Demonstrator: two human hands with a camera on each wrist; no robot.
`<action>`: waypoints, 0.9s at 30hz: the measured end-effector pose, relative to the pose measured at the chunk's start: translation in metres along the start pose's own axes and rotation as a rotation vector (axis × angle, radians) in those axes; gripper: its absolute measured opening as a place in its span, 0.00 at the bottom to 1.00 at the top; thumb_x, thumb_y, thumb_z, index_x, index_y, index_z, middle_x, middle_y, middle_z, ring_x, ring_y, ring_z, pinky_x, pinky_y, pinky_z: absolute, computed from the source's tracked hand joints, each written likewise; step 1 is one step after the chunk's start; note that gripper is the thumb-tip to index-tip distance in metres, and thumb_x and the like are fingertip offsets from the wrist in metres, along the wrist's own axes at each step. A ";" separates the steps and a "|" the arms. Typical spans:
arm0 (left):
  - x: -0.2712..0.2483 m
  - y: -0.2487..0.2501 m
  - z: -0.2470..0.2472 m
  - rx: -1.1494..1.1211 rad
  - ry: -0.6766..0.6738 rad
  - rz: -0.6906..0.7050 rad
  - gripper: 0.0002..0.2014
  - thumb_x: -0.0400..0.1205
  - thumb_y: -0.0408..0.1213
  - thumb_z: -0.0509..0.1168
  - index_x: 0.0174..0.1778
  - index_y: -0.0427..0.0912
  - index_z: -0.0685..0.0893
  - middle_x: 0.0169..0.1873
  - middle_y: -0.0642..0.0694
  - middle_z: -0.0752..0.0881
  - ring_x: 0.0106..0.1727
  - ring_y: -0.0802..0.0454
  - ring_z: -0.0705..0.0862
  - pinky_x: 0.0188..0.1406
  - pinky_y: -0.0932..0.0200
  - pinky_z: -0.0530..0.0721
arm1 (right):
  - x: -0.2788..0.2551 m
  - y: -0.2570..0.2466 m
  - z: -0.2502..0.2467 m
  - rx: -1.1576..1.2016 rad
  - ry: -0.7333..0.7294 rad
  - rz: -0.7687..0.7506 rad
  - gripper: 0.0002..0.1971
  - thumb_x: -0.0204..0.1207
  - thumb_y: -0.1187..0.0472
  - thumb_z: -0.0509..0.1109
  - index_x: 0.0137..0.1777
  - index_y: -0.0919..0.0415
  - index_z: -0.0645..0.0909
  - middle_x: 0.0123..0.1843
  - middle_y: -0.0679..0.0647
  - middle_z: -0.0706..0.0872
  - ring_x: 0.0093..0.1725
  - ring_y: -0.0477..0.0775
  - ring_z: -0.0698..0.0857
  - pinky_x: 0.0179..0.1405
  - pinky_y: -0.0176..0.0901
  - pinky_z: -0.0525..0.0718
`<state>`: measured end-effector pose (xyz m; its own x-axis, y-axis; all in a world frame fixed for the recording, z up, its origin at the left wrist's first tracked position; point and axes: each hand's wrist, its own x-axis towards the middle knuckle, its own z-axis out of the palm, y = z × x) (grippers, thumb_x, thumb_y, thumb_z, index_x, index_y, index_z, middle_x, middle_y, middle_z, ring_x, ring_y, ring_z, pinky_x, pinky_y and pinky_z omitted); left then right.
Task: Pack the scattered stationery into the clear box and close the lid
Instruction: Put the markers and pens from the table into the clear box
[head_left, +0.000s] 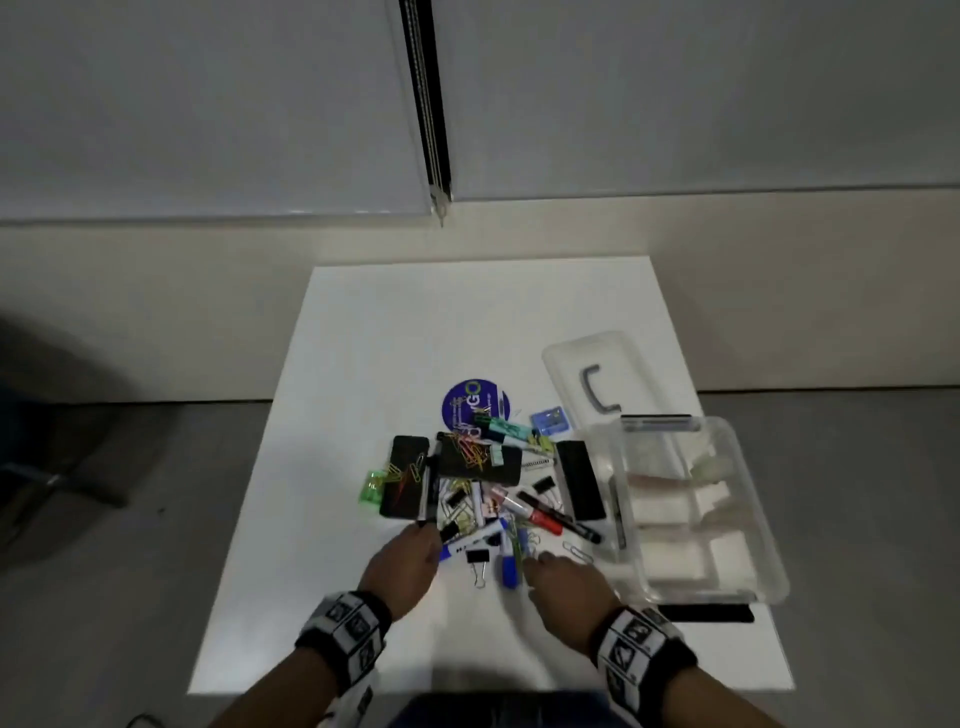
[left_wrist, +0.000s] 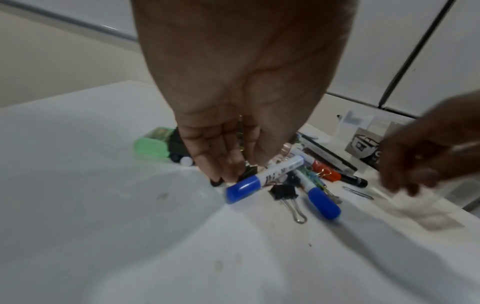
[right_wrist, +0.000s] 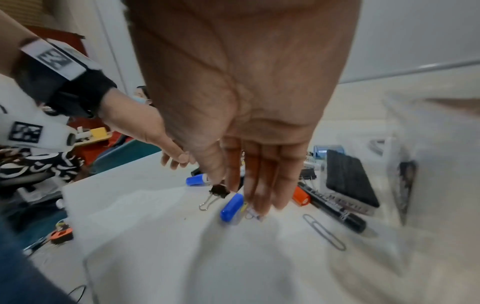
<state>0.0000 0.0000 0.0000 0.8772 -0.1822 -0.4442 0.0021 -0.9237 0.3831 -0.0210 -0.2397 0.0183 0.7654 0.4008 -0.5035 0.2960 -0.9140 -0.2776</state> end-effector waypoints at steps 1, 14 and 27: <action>0.007 0.011 -0.007 0.019 0.009 -0.023 0.10 0.84 0.42 0.57 0.54 0.42 0.78 0.55 0.43 0.81 0.53 0.40 0.83 0.50 0.50 0.81 | 0.013 0.001 -0.007 0.024 0.073 0.073 0.21 0.81 0.64 0.57 0.74 0.59 0.69 0.65 0.59 0.80 0.61 0.63 0.84 0.52 0.53 0.83; 0.044 0.029 0.017 0.043 0.005 0.001 0.18 0.78 0.39 0.64 0.64 0.44 0.74 0.59 0.41 0.82 0.58 0.41 0.81 0.54 0.50 0.80 | 0.096 0.026 -0.007 -0.028 0.096 0.285 0.28 0.74 0.60 0.69 0.74 0.64 0.68 0.71 0.61 0.75 0.70 0.63 0.74 0.66 0.54 0.74; 0.042 0.018 0.019 0.044 0.067 -0.411 0.21 0.85 0.41 0.57 0.71 0.36 0.66 0.71 0.33 0.70 0.51 0.34 0.87 0.46 0.47 0.83 | 0.091 0.020 -0.003 -0.069 0.112 0.286 0.31 0.69 0.66 0.74 0.71 0.65 0.67 0.68 0.64 0.75 0.66 0.66 0.77 0.64 0.55 0.76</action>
<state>0.0277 -0.0304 -0.0268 0.8368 0.2261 -0.4986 0.3398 -0.9286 0.1491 0.0561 -0.2216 -0.0303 0.8802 0.1207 -0.4590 0.0944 -0.9923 -0.0799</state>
